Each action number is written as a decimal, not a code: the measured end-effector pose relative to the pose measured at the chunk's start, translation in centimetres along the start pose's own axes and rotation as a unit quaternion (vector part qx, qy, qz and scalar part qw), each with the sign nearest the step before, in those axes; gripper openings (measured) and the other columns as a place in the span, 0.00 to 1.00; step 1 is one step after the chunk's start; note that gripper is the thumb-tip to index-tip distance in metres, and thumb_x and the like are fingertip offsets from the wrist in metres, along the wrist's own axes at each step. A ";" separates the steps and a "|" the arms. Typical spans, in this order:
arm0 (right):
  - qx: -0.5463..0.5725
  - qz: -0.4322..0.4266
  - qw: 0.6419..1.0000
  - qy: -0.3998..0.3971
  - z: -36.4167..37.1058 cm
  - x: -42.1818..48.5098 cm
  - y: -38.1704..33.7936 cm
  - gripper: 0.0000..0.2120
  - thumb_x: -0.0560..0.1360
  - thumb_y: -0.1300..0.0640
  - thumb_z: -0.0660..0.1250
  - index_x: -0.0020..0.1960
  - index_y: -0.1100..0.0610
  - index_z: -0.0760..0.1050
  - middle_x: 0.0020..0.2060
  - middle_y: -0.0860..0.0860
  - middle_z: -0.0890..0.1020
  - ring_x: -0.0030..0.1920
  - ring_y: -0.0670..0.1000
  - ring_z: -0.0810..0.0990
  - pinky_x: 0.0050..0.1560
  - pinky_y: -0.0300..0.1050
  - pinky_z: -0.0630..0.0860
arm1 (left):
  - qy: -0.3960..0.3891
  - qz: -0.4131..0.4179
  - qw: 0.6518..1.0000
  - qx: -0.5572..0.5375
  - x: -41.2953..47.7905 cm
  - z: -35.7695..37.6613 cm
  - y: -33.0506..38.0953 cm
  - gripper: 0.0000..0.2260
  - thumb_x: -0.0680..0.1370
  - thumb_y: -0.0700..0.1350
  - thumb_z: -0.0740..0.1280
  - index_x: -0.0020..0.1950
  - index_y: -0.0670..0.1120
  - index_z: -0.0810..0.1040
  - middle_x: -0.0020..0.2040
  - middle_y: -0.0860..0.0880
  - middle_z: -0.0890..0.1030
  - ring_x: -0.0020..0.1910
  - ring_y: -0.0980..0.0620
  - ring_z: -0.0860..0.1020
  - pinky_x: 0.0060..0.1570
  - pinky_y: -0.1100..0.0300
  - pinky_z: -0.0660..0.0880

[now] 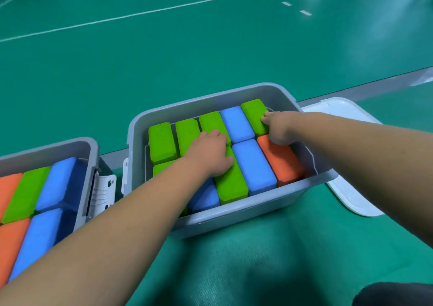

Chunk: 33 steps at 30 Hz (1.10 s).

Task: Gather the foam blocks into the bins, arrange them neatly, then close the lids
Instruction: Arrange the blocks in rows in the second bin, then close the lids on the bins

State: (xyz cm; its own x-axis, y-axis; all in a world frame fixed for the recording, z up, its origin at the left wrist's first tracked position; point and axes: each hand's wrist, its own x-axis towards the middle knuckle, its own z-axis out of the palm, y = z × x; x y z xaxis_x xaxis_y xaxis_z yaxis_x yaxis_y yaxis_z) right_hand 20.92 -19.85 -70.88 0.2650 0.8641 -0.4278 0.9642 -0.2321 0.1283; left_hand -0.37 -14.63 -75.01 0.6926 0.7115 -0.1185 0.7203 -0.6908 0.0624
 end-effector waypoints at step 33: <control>0.124 0.208 0.969 0.042 31.7 -6.5 15.9 0.14 0.76 0.65 0.59 0.60 0.60 0.75 0.57 0.56 0.72 0.55 0.57 0.74 0.47 0.50 0.69 | 0.071 0.236 0.968 -0.052 7.6 2.9 24.5 0.17 0.83 0.48 0.56 0.47 0.52 0.85 0.43 0.51 0.82 0.48 0.45 0.72 0.57 0.60 0.58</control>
State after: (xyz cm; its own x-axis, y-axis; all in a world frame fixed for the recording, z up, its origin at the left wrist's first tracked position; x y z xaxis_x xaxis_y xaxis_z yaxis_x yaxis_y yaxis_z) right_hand 34.92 -43.30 -94.47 0.6398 0.7033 -0.3097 0.7497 -0.6598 0.0504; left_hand 22.45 -26.58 -77.25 0.9385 0.3349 0.0841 0.3168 -0.9320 0.1761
